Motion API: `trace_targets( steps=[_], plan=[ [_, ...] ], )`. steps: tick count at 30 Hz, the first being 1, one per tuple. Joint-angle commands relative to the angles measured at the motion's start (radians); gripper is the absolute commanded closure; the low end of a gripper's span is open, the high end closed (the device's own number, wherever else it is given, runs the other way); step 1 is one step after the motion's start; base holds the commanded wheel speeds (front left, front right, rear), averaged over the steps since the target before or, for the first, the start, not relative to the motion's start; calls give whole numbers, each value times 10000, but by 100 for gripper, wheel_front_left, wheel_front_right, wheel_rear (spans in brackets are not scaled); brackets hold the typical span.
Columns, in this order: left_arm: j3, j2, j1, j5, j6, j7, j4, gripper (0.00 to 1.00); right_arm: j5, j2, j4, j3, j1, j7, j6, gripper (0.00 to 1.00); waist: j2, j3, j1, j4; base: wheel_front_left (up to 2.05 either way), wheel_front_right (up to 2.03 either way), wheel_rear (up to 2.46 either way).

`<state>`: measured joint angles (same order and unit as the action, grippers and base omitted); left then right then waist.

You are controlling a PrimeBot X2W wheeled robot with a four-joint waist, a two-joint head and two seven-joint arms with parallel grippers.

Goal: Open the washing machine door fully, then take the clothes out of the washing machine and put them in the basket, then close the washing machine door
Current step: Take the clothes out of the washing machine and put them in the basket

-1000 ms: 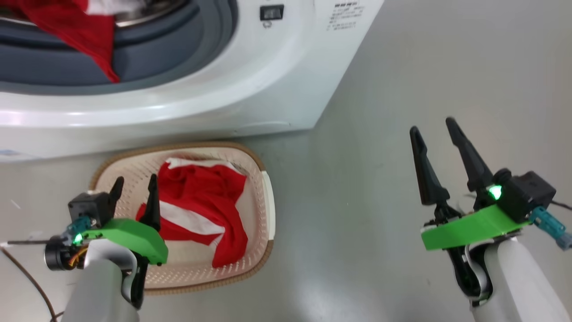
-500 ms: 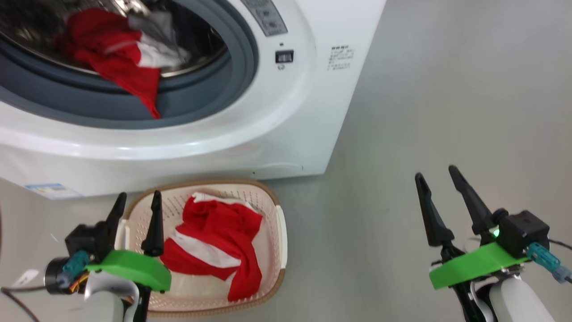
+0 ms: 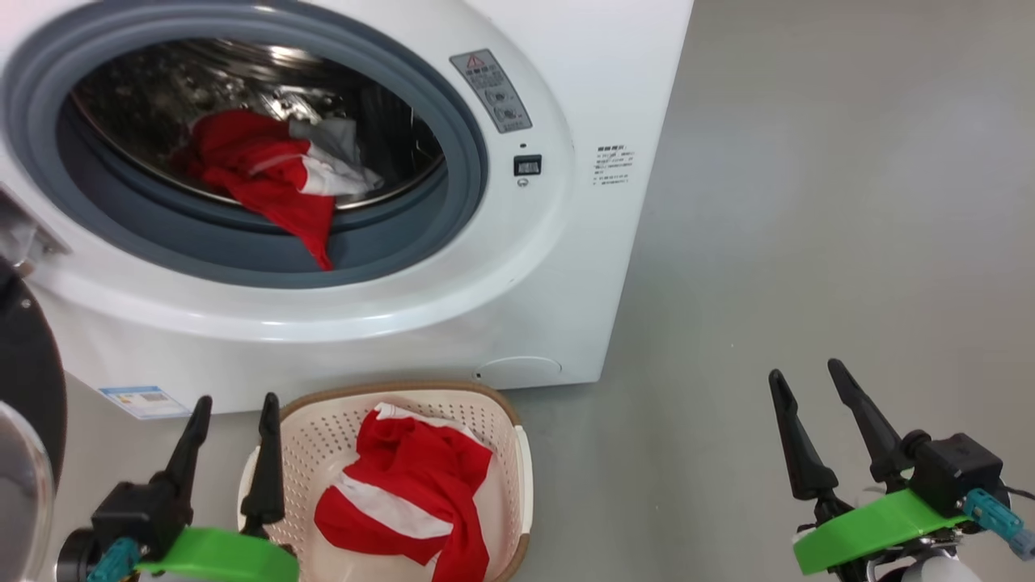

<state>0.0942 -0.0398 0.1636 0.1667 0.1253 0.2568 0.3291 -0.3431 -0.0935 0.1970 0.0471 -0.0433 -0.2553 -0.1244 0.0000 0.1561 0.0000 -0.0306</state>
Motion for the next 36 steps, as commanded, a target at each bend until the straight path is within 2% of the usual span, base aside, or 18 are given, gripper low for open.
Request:
trace_targets(
  steps=[1, 12, 19, 26, 36],
  plan=[
    [365, -126, -205, -112, 53, 49, -518, 0, -89, -151, -260, 156, 97, -65, -63, 0, 0, -281, 0, 98, 0, 0, 0],
    [681, -108, -1546, -111, 36, 49, -1836, 0, -109, -264, -380, 33, 692, -65, -63, 0, 0, -811, 0, 165, 0, 0, 0],
    [593, -106, -2404, 138, -292, 49, -2658, 0, -103, -278, -508, -96, 972, -65, -63, 0, 0, -936, 0, 173, 0, 0, 0],
    [413, -106, -2454, 181, -481, 49, -2920, 0, -76, -235, -579, -150, 988, -65, -63, 0, 0, -811, 0, 222, 0, 0, 0],
    [347, -105, -2243, 372, -525, 49, -2893, 0, -52, -154, -597, -160, 859, -65, -63, 0, 0, -560, 0, 261, 0, 0, 0]
  ],
)
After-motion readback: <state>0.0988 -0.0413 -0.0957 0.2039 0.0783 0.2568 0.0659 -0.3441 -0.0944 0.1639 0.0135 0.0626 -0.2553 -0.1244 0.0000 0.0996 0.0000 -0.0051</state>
